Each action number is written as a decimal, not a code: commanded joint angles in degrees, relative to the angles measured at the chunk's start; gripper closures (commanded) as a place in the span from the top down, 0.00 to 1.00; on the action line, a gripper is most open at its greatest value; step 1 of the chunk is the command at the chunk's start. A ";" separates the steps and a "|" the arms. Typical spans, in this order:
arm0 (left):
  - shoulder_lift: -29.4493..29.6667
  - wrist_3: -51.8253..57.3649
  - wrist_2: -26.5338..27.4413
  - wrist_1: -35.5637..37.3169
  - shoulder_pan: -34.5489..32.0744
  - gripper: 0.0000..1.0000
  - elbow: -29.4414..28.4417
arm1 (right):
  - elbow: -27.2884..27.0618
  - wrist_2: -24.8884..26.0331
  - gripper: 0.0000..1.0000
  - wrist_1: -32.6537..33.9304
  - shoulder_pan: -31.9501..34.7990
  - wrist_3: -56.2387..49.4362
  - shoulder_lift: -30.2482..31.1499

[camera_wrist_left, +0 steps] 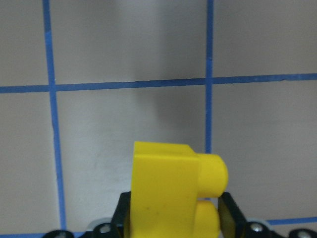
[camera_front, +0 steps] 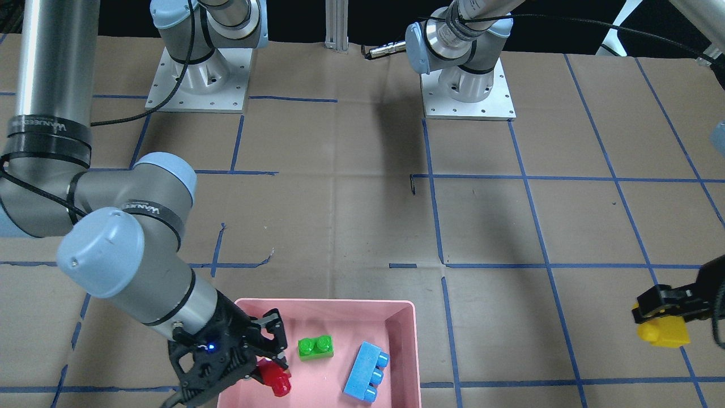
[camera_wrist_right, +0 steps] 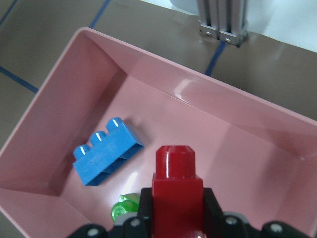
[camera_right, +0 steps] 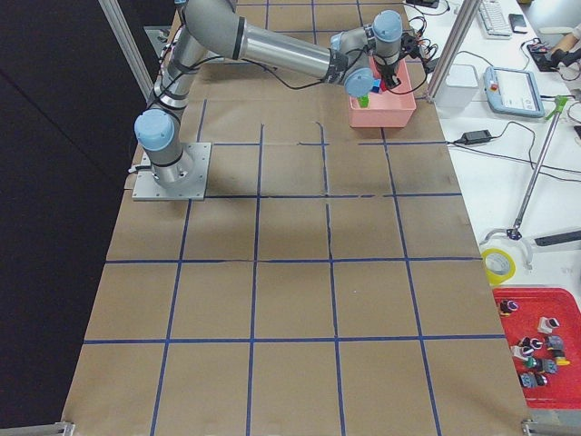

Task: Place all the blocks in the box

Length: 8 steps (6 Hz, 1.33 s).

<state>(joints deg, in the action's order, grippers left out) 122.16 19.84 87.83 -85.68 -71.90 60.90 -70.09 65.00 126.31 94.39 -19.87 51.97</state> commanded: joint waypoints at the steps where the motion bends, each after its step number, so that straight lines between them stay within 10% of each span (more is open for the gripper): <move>1: 0.18 -14.75 -3.16 -0.10 -8.66 0.20 -0.52 | 2.76 -2.33 0.32 -0.19 1.94 6.19 -2.32; 2: 1.66 -17.62 -4.58 0.51 -10.53 0.20 -0.52 | 2.41 -2.08 0.99 0.07 1.85 6.33 -1.88; 5: 6.58 -31.04 -4.42 8.21 -19.30 0.20 -0.70 | 1.54 -0.50 1.00 -1.32 0.89 6.16 0.57; 8: 13.34 -45.29 -4.15 15.43 -28.54 0.20 -3.67 | -1.27 14.16 1.00 -39.71 -5.95 6.15 16.17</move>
<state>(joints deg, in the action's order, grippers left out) 133.18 -21.16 83.63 -72.33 -97.77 58.46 -70.29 75.20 100.06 90.63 -14.06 62.06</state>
